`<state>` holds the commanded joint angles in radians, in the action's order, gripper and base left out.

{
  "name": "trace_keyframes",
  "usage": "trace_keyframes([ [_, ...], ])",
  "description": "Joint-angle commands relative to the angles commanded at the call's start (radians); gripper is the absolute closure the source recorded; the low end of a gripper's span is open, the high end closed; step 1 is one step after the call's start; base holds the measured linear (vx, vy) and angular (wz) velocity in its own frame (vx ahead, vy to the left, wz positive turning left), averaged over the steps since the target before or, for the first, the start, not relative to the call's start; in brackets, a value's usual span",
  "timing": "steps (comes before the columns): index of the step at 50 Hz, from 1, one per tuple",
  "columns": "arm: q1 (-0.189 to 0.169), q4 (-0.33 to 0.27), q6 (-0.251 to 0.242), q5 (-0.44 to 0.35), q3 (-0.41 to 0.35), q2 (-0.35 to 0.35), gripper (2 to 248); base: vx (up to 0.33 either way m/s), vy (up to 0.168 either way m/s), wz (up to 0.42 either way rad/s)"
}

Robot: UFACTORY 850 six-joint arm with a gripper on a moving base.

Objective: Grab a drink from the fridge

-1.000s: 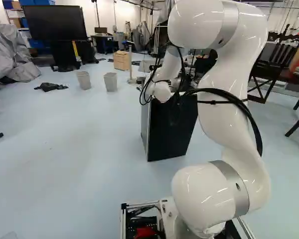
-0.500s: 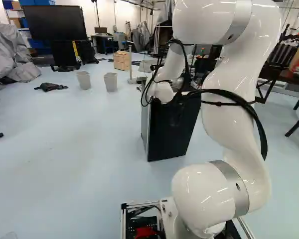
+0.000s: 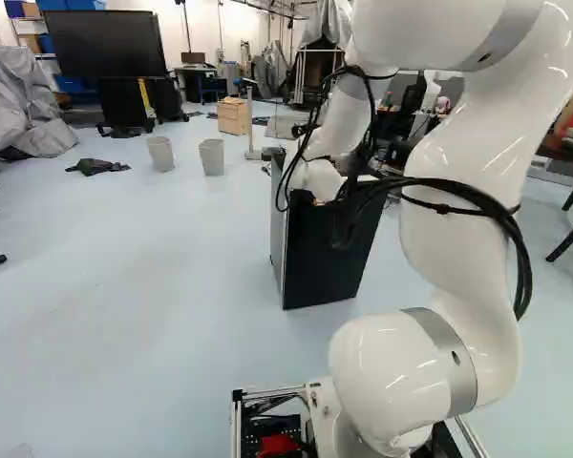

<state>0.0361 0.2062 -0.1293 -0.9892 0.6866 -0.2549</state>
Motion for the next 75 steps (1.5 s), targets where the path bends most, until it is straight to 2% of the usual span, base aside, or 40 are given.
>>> trace_keyframes([
  [39,-0.021,-0.119,0.075,0.067,-0.346,0.308,150,0.000,0.000,0.000],
  [57,-0.028,-0.159,0.100,0.090,-0.463,0.413,150,0.000,0.000,0.000],
  [75,-0.033,-0.187,0.117,0.106,-0.544,0.485,150,0.000,0.000,0.000],
])
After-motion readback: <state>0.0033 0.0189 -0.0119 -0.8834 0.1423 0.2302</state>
